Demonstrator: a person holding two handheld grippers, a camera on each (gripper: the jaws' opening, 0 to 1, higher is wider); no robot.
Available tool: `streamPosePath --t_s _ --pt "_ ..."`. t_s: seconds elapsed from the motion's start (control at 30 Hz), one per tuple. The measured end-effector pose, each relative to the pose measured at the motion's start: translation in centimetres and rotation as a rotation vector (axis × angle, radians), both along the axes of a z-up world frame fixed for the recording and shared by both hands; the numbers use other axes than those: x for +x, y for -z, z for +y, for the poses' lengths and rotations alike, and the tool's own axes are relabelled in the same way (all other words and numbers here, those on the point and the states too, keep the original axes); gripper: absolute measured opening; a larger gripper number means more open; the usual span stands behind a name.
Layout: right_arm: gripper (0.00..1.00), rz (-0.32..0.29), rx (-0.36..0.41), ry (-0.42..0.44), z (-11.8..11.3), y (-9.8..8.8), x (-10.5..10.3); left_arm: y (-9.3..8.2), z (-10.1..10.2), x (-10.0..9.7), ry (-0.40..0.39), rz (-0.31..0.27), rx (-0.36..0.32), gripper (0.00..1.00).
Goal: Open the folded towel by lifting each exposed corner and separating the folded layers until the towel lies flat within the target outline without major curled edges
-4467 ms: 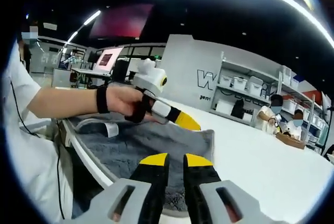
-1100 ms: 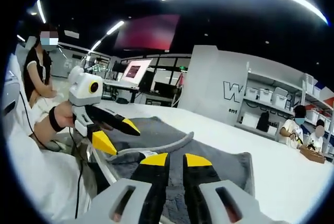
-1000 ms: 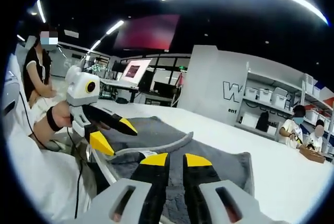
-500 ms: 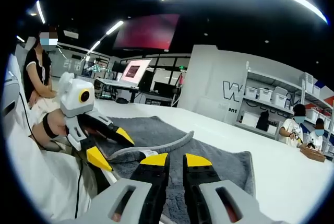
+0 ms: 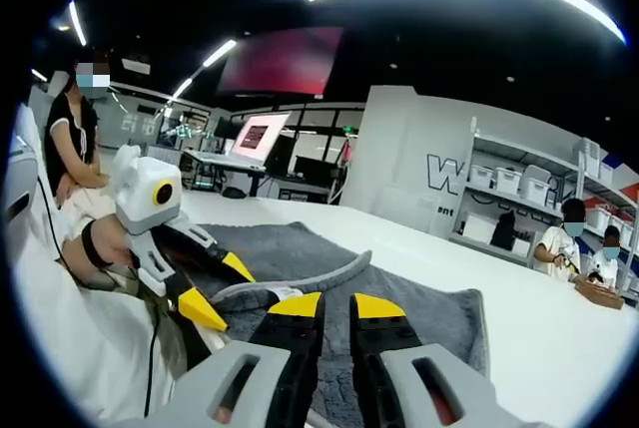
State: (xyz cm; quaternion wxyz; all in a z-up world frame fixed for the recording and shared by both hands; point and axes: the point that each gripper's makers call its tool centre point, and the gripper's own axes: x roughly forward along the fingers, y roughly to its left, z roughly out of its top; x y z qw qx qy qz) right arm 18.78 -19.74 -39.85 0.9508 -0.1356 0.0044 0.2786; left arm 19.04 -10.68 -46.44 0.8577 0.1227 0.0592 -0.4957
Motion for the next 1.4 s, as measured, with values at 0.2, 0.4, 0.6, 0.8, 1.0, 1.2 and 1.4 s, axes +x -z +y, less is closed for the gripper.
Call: streamPosePath --t_s 0.2,0.4,0.6,0.8,1.0,1.2,1.4 --pt "0.04 0.000 0.000 -0.007 0.3 0.0 0.1 -0.2 0.1 -0.1 0.007 0.000 -0.011 0.26" --pt "0.04 -0.003 -0.004 -0.014 0.7 -0.2 0.2 -0.5 0.2 -0.4 0.020 -0.004 -0.026 0.16" --pt "0.04 -0.009 -0.015 -0.030 1.6 -0.4 0.2 -1.3 0.7 -0.3 0.023 -0.015 -0.068 0.06" --pt "0.04 -0.013 -0.019 -0.042 2.2 -0.6 0.5 -1.5 1.0 -0.1 0.016 -0.009 -0.086 0.01" --pt "0.04 -0.007 -0.035 -0.070 3.5 -0.6 1.3 -1.8 1.0 -0.1 0.024 -0.006 -0.113 0.01" --pt "0.05 0.003 -0.040 -0.096 4.8 -0.6 1.9 -2.2 1.2 -0.1 0.019 -0.017 -0.126 0.01" --pt "0.06 0.000 -0.038 -0.107 5.4 -1.0 2.5 -2.3 1.1 -0.3 0.038 -0.001 -0.152 0.01"
